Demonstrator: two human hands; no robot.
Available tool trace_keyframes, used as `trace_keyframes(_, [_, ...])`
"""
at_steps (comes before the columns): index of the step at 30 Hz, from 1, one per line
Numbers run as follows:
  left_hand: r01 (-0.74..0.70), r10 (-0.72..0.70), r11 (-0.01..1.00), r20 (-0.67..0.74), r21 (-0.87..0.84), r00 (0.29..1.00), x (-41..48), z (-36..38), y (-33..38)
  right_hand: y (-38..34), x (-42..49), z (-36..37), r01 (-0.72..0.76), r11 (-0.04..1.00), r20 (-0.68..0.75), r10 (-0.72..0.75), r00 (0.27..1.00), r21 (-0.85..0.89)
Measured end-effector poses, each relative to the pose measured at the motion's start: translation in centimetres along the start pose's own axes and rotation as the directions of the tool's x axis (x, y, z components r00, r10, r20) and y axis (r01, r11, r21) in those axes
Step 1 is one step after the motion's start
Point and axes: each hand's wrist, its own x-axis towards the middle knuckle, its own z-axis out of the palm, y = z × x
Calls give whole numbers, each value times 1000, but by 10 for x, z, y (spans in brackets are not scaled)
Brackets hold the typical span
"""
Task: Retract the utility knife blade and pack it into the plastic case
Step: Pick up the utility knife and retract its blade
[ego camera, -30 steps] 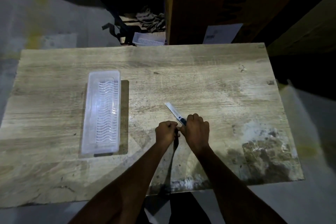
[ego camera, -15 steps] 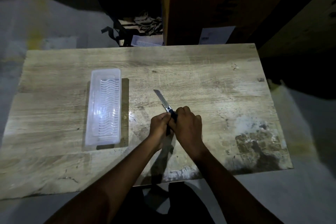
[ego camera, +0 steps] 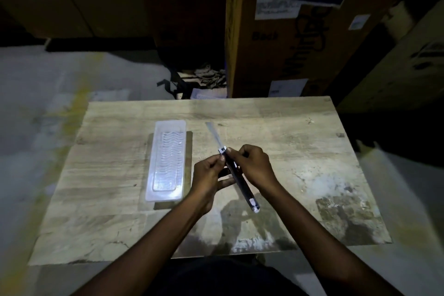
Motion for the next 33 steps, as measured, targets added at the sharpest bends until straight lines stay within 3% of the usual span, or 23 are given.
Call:
trace_keyframes(3, [-79, 79, 997, -11, -23, 997, -9, -2, 17, -18, 3, -1, 13, 999, 32, -14, 999, 47])
trace_keyframes(15, [-145, 124, 981, -159, -125, 979, -3, -12, 51, -42, 3, 3, -39, 991, 152, 19, 988, 131])
trace_keyframes(20, [-184, 149, 973, -230, -140, 962, 1, -20, 59, -49, -15, 1, -125, 970, 334, 50, 941, 209])
trace_keyframes(24, [-215, 180, 971, -275, -105, 945, 3, -21, 64, -46, -22, 2, -153, 973, 433, 65, 899, 172])
trace_keyframes(33, [-267, 236, 961, -297, -69, 925, 7, -7, 64, -36, -17, 10, -161, 949, 462, 18, 887, 272])
